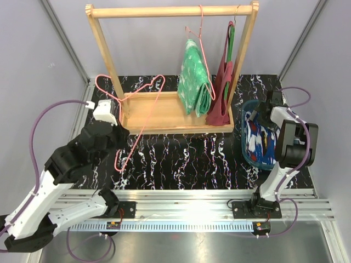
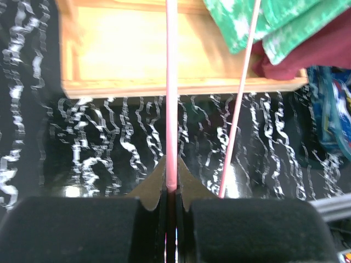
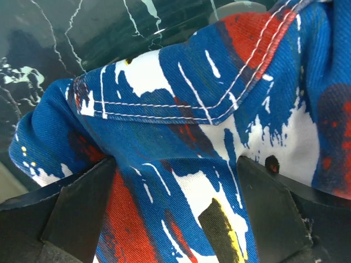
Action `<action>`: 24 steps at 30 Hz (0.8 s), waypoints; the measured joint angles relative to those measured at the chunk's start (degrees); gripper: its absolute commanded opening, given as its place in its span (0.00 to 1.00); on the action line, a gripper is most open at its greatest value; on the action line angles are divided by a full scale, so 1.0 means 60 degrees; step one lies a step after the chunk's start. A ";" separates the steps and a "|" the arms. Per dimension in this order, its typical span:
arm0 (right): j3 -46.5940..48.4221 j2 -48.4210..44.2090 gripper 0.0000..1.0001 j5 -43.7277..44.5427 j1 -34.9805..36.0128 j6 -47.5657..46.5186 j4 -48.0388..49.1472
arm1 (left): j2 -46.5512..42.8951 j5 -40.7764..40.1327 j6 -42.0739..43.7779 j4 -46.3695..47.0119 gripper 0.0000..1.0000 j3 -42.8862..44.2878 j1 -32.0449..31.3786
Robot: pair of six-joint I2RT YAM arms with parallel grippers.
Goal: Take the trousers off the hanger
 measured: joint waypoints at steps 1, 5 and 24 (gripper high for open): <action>0.0011 0.0000 1.00 -0.0120 -0.0044 0.0004 -0.0011 | 0.0157 -0.0113 0.0051 -0.0131 0.00 0.0280 0.0000; 0.0091 -0.0069 0.99 -0.0426 -0.0171 0.0011 -0.0138 | 0.0736 -0.0532 0.0331 -0.0474 0.00 0.1107 0.0000; -0.0364 -0.9624 0.99 -0.2375 -0.0062 0.0681 -0.2197 | 0.3876 -0.3876 0.2889 0.0222 0.00 0.3850 0.0000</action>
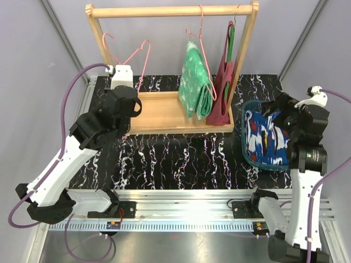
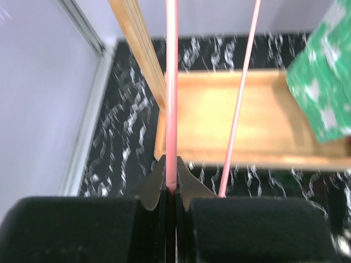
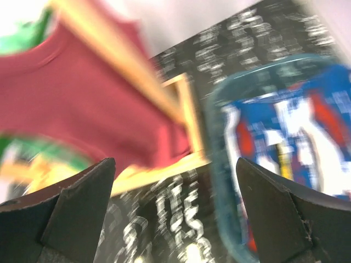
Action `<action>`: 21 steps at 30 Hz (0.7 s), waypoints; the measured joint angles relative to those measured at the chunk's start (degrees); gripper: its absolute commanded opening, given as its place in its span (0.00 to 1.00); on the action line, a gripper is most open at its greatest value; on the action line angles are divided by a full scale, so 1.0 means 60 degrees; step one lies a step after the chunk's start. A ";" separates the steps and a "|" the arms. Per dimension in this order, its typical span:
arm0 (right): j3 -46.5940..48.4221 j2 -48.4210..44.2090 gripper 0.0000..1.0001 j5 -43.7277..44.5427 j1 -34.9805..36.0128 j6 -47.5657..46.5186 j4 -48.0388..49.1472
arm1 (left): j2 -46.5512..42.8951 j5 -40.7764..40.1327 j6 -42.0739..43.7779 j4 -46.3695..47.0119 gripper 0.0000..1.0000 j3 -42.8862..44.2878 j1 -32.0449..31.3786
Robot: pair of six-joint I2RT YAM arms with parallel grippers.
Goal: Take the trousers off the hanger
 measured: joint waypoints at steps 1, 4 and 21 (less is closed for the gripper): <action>-0.0124 -0.0248 1.00 -0.0441 0.0000 0.0055 -0.0015 | 0.0069 -0.0164 0.0277 0.0346 0.00 0.0051 0.0004; -0.0554 -0.0586 0.99 -0.1606 0.0000 0.0215 -0.0091 | 0.0535 -0.0652 0.1151 0.1217 0.00 0.0557 0.0091; -0.0521 -0.2291 1.00 -0.4590 0.0007 0.0623 -0.0688 | 0.4794 -0.0069 0.2761 0.2033 0.00 0.3869 0.2754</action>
